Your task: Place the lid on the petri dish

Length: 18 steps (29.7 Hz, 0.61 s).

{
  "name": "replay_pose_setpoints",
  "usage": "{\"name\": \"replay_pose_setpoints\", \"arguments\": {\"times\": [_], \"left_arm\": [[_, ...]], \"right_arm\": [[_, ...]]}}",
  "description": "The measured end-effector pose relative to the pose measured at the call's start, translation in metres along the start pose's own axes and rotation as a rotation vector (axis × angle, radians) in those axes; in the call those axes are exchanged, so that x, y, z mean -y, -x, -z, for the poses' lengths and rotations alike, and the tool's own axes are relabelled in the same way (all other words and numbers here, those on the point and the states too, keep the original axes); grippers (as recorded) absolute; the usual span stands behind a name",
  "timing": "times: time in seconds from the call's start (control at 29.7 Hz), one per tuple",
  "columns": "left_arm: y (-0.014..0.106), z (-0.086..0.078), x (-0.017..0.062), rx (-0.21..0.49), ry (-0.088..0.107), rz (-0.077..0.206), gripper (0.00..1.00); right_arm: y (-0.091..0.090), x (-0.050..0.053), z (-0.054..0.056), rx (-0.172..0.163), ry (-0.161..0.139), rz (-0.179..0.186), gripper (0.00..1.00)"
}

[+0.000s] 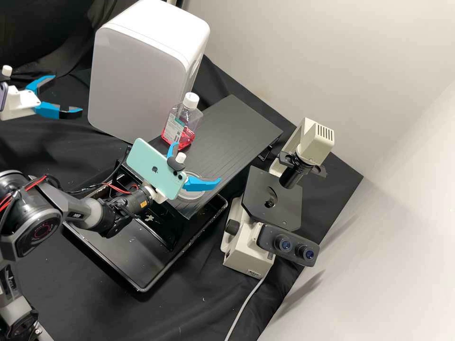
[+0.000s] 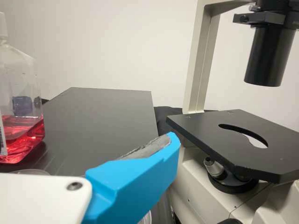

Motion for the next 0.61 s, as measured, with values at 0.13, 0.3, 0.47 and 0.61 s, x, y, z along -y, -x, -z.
{"name": "replay_pose_setpoints", "arguments": {"times": [0.13, 0.3, 0.47, 0.61], "left_arm": [[0.008, -0.010, 0.0129, 0.038, -0.010, 0.055, 1.00], [0.024, -0.021, 0.0277, 0.098, -0.032, 0.126, 1.00], [0.039, -0.027, 0.0376, 0.159, -0.058, 0.181, 1.00], [0.051, -0.033, 0.0417, 0.212, -0.070, 0.210, 1.00]], "right_arm": [[0.000, 0.000, 0.000, 0.000, 0.000, 0.000, 1.00], [0.000, 0.000, 0.000, 0.000, 0.000, 0.000, 1.00], [0.000, 0.000, 0.000, 0.000, 0.000, 0.000, 1.00], [0.000, 0.000, 0.000, 0.000, 0.000, 0.000, 1.00]]}}
